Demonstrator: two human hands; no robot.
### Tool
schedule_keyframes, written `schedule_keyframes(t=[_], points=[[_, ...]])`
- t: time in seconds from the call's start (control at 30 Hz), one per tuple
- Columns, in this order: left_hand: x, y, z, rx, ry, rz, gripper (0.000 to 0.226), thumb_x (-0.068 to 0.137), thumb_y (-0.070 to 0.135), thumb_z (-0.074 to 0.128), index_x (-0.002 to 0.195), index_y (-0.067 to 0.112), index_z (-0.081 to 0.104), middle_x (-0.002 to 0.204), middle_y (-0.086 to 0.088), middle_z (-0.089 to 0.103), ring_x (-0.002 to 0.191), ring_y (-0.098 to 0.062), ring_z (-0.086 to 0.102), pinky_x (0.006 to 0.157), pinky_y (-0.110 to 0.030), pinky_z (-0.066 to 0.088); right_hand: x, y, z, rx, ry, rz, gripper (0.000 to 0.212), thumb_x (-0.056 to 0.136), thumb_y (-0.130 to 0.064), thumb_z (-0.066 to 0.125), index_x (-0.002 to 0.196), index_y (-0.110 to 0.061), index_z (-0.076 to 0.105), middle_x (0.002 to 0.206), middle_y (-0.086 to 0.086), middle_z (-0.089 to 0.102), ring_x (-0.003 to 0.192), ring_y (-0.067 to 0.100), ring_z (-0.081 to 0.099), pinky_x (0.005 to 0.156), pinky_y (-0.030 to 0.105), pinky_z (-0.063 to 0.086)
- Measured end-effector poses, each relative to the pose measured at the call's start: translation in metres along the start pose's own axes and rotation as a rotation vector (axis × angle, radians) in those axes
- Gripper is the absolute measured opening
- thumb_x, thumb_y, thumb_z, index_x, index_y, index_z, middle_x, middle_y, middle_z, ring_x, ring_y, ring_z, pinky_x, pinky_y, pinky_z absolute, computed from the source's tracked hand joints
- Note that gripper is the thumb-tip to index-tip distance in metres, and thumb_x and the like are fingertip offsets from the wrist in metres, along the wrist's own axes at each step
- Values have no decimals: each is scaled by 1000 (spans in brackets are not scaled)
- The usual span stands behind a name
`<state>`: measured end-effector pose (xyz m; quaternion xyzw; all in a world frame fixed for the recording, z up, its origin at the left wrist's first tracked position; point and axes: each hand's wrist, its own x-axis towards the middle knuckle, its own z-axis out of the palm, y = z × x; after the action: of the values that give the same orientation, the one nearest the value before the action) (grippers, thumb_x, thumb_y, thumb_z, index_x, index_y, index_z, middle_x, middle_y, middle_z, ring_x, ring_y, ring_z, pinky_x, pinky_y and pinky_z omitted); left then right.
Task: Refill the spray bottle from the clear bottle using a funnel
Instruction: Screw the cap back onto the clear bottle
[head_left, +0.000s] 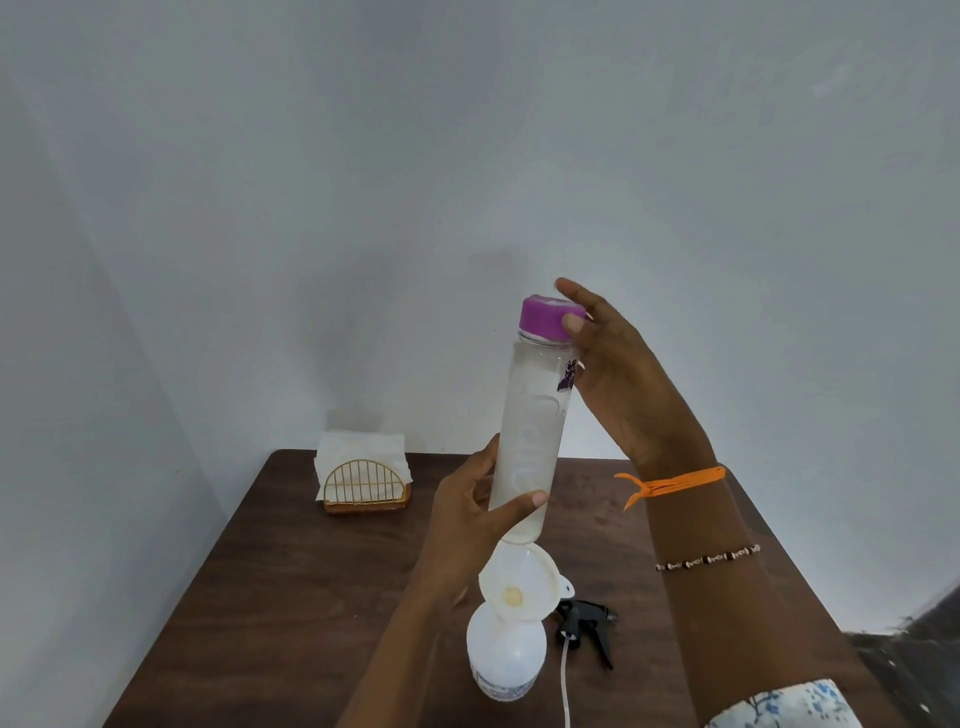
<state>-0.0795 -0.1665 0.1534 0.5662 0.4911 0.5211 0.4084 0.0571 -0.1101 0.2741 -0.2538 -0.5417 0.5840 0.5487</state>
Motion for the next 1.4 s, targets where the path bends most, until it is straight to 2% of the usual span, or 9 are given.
schedule_keyframes(t=[0.13, 0.27, 0.47, 0.73, 0.83, 0.93, 1.1, 1.23, 1.4], points=[[0, 1, 0, -15, -1, 3, 60, 70, 31, 77, 124, 37, 50, 123, 9, 62, 108, -14, 61, 90, -37, 55, 2, -2, -2, -37, -35, -55, 35, 76, -12, 57, 111, -10, 60, 100, 0, 67, 88, 8, 63, 73, 19, 49], [0, 1, -1, 0, 5, 14, 58, 72, 28, 77, 120, 41, 49, 121, 12, 61, 107, -12, 61, 87, -28, 55, 3, 1, -1, -188, 75, -105, 49, 62, -12, 82, 101, -17, 53, 100, 0, 56, 89, 17, 57, 73, 26, 49], [1, 4, -1, -24, 4, 24, 57, 72, 25, 77, 119, 42, 50, 118, 13, 62, 104, -11, 62, 84, -25, 56, 1, 0, -4, -65, -36, -76, 86, 52, -57, 81, 123, -21, 49, 117, 1, 62, 104, 14, 61, 86, 26, 51], [1, 5, 0, -10, -4, 37, 57, 72, 26, 77, 119, 42, 50, 116, 13, 63, 103, -10, 63, 83, -24, 56, -2, -2, -7, -50, -20, -57, 40, 74, -15, 57, 115, -17, 56, 107, 2, 60, 93, 14, 60, 76, 29, 52], [1, 5, 1, 11, -10, 28, 57, 72, 27, 77, 116, 46, 47, 116, 14, 61, 103, -10, 62, 82, -20, 55, -2, -3, -7, -143, -13, -47, 80, 55, -30, 86, 122, -26, 44, 108, 1, 56, 89, 13, 64, 78, 30, 54], [2, 6, 1, 11, -9, 27, 57, 72, 26, 76, 117, 45, 46, 115, 15, 61, 103, -9, 62, 81, -18, 54, -1, -4, -8, -67, -84, -24, 109, 38, -53, 89, 131, -31, 36, 115, -1, 61, 99, 13, 64, 81, 28, 54], [2, 6, 1, -31, -11, 31, 59, 72, 22, 77, 122, 37, 50, 116, 10, 64, 102, -10, 64, 82, -23, 56, -3, -4, -12, 187, -186, 15, 79, 76, -33, 70, 143, -14, 33, 130, 26, 51, 119, 32, 50, 96, 39, 46], [2, 6, -1, -32, -3, 27, 59, 71, 22, 77, 122, 37, 51, 117, 11, 64, 103, -11, 63, 82, -22, 55, -3, -7, -8, 127, -89, -15, 55, 78, -11, 52, 130, -20, 38, 95, 4, 61, 89, 16, 59, 75, 29, 53], [1, 8, -2, -22, -6, 26, 57, 72, 21, 77, 121, 37, 51, 116, 11, 63, 102, -11, 64, 83, -22, 55, -2, -6, -6, -53, -57, -23, 108, 41, -38, 93, 129, -34, 30, 111, 5, 55, 93, 17, 65, 77, 31, 56]])
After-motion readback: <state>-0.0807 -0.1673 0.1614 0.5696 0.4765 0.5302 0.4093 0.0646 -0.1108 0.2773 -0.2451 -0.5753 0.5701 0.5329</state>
